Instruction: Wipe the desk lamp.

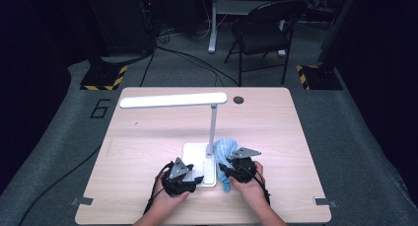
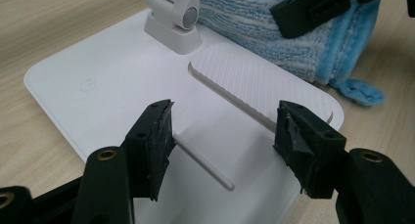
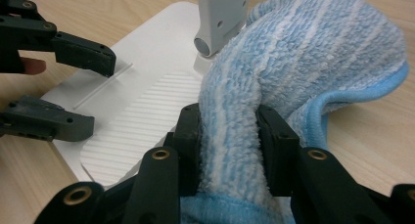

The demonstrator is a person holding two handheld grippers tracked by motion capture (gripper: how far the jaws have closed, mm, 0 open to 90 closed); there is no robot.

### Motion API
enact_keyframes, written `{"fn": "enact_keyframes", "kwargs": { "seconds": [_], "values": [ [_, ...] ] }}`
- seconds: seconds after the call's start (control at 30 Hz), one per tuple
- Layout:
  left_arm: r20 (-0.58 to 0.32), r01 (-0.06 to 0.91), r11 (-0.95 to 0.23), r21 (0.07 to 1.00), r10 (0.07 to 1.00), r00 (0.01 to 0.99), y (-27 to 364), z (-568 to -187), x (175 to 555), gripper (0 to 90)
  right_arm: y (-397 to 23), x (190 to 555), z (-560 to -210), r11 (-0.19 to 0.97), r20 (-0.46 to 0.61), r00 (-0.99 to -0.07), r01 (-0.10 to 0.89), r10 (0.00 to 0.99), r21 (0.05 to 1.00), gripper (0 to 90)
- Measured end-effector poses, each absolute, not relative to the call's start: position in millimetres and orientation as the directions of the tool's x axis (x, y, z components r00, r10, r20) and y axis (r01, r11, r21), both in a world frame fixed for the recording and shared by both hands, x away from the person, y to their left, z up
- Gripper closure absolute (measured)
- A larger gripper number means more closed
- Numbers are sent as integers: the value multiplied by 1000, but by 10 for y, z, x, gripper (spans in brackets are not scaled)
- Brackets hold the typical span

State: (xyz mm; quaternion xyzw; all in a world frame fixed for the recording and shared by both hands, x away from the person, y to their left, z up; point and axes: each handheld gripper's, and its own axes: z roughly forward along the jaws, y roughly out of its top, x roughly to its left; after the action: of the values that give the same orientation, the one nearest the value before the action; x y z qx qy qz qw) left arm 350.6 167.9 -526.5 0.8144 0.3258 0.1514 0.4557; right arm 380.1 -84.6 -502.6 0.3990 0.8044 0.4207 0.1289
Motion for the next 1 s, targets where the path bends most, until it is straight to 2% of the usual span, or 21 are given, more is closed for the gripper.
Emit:
{"fn": "enact_keyframes", "kwargs": {
  "seconds": [0.37, 0.6, 0.87, 1.0],
  "values": [
    [-47, 390, -374, 842, 669, 742, 1679, -5266, 3507, 391, -1064, 3714, -4833, 289, 130, -629, 518, 766, 805, 654],
    [-48, 391, -373, 842, 669, 742, 1679, -5265, 3506, 391, -1239, 3671, -4811, 289, 99, -606, 508, 789, 811, 654],
    [-49, 391, -372, 842, 669, 742, 1679, -5265, 3507, 392, -1477, 3650, -4818, 226, 114, -544, 518, 831, 825, 654],
    [-47, 389, -374, 842, 667, 743, 1681, -5266, 3508, 392, -1550, 3624, -4809, 234, 79, -531, 497, 844, 836, 654]
  ]
}}
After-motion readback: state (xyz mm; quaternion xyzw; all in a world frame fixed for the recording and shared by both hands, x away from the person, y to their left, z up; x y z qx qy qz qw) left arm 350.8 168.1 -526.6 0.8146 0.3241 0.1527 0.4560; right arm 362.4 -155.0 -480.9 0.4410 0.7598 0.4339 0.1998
